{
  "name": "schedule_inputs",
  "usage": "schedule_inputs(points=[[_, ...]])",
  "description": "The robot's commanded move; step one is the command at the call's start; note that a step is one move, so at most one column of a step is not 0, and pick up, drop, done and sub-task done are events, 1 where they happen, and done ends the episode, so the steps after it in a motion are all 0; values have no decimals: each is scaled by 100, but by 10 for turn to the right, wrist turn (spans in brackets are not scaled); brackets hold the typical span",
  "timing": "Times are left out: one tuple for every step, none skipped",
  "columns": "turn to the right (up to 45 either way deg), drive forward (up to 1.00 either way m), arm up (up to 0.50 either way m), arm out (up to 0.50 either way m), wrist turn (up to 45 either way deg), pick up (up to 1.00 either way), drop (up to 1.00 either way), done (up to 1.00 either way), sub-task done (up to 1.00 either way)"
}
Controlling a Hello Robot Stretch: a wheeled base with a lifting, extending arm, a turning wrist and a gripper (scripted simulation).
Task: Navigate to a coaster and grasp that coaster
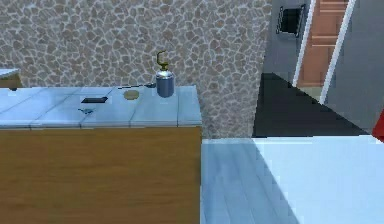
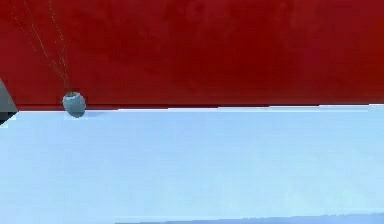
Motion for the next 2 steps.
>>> schedule_inputs(points=[[-60, 0, 0, 0, 0, 0, 0, 0, 0], [0, 50, 0, 0, 0, 0, 0, 0, 0]])
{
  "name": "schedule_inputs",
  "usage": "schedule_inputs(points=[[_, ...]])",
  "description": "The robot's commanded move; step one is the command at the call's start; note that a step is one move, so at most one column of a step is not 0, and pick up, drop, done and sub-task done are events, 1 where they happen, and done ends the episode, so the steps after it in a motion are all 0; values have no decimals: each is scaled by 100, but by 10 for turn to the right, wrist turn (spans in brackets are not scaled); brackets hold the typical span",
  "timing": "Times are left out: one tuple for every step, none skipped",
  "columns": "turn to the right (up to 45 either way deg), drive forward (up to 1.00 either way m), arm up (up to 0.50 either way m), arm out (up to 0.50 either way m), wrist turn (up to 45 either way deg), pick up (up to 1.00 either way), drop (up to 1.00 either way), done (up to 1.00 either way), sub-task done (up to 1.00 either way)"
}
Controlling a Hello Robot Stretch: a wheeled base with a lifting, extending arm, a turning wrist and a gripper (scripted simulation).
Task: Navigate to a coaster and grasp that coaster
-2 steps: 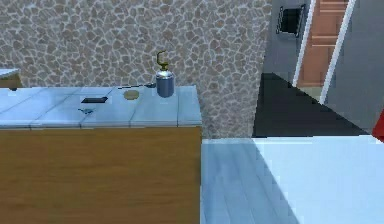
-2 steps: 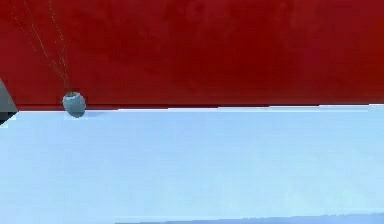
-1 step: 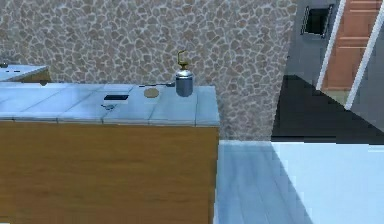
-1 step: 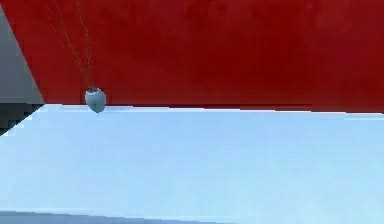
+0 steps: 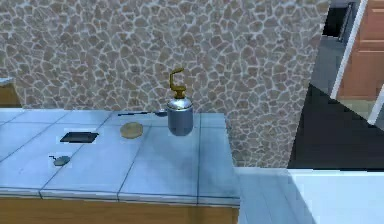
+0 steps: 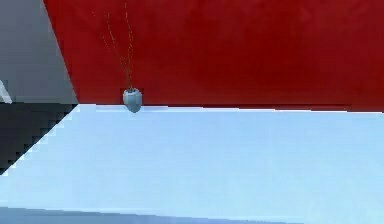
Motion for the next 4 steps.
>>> schedule_inputs(points=[[-450, 0, 0, 0, 0, 0, 0, 0, 0], [-450, 0, 0, 0, 0, 0, 0, 0, 0], [-330, 0, 0, 0, 0, 0, 0, 0, 0], [-30, 0, 0, 0, 0, 0, 0, 0, 0]])
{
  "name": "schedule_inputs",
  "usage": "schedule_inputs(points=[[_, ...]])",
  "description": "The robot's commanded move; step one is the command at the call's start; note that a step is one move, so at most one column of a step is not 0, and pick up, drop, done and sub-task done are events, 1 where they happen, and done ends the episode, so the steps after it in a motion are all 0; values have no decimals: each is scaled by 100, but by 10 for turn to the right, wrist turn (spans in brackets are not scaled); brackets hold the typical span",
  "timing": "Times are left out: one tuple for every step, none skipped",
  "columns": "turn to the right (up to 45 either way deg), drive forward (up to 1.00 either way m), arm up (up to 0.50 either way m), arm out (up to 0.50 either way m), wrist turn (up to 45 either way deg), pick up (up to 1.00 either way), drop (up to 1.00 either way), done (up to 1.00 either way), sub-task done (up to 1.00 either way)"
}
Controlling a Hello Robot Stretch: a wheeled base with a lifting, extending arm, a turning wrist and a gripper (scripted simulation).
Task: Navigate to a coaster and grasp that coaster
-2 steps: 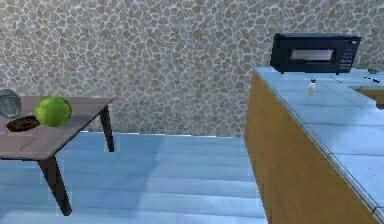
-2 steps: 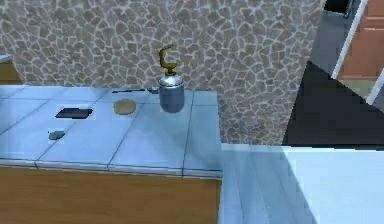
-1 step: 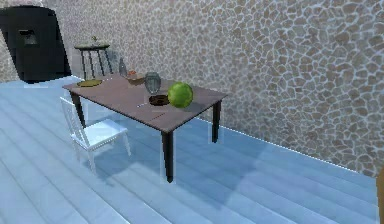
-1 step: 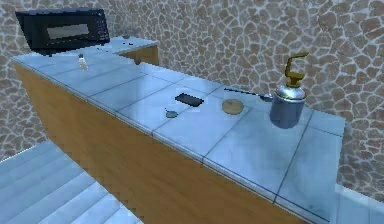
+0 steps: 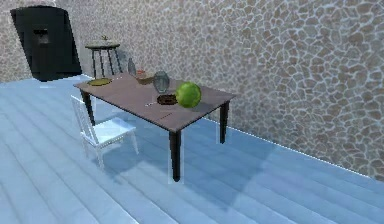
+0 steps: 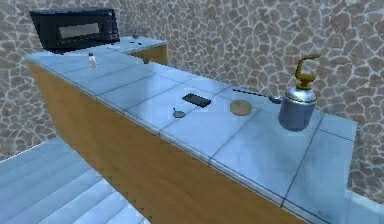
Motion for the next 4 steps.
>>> schedule_inputs(points=[[450, 0, 0, 0, 0, 0, 0, 0, 0], [90, 0, 0, 0, 0, 0, 0, 0, 0], [0, 70, 0, 0, 0, 0, 0, 0, 0], [0, 0, 50, 0, 0, 0, 0, 0, 0]])
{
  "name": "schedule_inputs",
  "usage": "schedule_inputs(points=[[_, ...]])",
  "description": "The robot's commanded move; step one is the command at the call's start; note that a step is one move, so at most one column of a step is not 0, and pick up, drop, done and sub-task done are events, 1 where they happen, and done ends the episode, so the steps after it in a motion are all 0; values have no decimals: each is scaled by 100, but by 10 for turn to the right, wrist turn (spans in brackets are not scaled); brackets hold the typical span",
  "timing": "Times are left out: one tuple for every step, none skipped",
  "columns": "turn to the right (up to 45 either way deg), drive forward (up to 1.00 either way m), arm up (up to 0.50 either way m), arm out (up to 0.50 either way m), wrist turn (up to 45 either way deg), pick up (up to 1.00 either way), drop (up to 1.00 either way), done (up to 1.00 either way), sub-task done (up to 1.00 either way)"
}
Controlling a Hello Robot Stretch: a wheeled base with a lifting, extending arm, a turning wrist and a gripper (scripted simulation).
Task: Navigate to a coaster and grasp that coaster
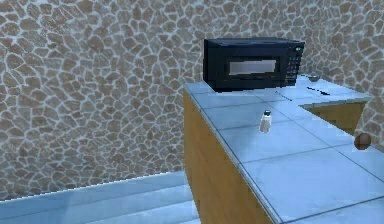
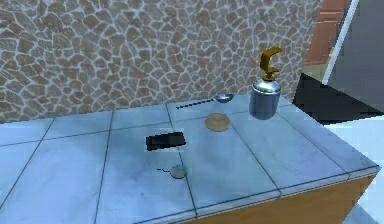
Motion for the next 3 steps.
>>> schedule_inputs(points=[[0, 0, 38, 0, 0, 0, 0, 0, 0], [0, 0, 0, 14, 0, 0, 0, 0, 0], [0, 0, 0, 0, 450, 0, 0, 0, 0]])
